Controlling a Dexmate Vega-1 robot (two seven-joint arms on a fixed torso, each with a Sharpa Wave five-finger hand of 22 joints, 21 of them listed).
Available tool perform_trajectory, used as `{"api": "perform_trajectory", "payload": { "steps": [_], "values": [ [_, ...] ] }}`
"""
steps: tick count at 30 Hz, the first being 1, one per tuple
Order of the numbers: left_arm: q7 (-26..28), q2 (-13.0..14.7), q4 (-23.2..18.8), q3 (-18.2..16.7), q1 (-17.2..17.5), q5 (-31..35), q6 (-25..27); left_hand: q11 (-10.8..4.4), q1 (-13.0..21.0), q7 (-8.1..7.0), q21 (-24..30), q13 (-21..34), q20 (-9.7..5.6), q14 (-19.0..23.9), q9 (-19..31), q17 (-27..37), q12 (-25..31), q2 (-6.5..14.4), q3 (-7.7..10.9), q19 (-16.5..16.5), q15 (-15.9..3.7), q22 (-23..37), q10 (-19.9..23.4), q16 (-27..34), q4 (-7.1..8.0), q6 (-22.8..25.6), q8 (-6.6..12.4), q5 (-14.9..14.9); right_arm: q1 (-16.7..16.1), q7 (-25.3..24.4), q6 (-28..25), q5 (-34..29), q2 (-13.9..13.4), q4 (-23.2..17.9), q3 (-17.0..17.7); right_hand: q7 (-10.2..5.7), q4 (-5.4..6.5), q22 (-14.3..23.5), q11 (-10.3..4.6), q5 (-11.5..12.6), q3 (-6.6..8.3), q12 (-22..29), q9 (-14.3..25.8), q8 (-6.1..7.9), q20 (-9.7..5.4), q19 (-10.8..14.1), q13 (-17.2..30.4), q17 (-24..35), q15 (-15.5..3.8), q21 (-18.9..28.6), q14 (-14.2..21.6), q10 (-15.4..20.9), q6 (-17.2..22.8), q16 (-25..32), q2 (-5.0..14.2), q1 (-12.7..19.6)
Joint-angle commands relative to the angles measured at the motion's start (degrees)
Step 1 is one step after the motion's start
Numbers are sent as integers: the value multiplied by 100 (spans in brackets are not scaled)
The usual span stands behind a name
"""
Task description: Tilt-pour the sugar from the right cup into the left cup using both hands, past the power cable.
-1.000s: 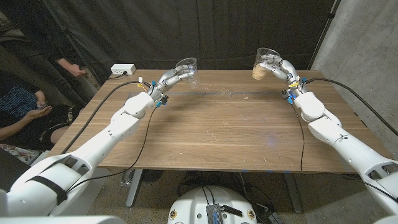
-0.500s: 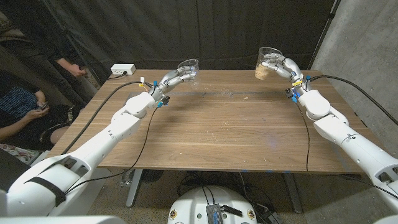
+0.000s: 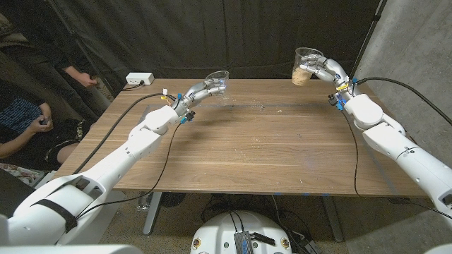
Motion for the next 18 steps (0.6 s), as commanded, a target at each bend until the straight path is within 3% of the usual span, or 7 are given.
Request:
{"api": "perform_trajectory", "payload": {
  "steps": [1, 18],
  "values": [
    [-178, 39, 53, 47, -45, -9, -20, 12, 6, 2, 5, 14, -61, 64, 9, 18, 49, 52, 5, 1, -672, 17, 29, -32, 22, 18, 15, -15, 104, 254, -537, 136, -273, -542, 107, -5, -10, 5, 14, -11, -19, 27, 10, 18, -618, 63, 24, 30, -1002, 31, 57, 65, 29, 25, 36, 6],
    [-398, -73, 236, 115, -167, -58, -109, 19, 1, 13, 6, 5, -67, 90, 4, 34, 69, 73, -17, 4, -669, 18, 58, -49, 40, 60, 33, -59, 212, 543, -1398, 78, -721, -1455, 160, 13, -7, -1, 34, -25, -21, 26, 14, 31, -608, 106, 33, 47, -1004, 67, 111, 129, 89, 20, 49, -14]
  ]
}}
